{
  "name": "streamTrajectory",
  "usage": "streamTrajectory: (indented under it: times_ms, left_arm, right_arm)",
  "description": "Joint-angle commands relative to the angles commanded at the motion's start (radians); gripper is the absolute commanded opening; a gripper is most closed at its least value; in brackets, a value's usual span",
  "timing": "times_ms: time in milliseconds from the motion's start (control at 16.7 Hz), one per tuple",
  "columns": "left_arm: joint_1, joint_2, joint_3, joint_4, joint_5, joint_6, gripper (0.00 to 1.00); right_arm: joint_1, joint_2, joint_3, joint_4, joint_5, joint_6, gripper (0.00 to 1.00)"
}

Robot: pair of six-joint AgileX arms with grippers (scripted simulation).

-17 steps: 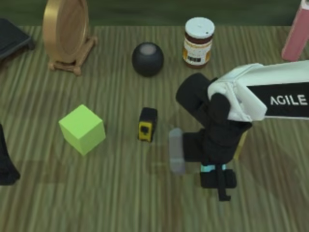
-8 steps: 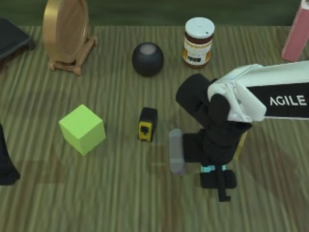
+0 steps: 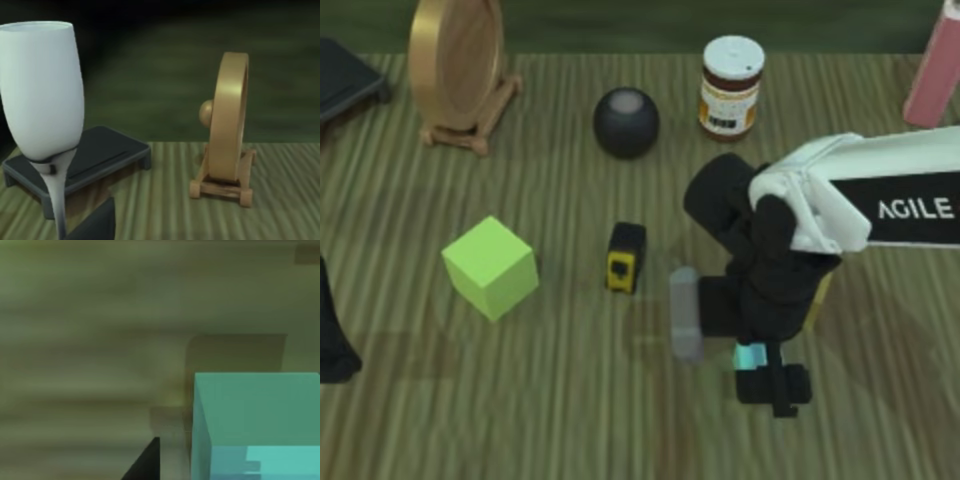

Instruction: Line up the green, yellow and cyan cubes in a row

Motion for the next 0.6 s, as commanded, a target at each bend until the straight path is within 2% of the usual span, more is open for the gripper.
streamTrajectory:
  times_ms: [600]
  left_arm:
    - [0.000,0.000,0.000,0.000,0.000,0.000,1.00]
  right_arm:
    - [0.000,-0.002,0.003,-0.004,0.000,-0.001,1.00]
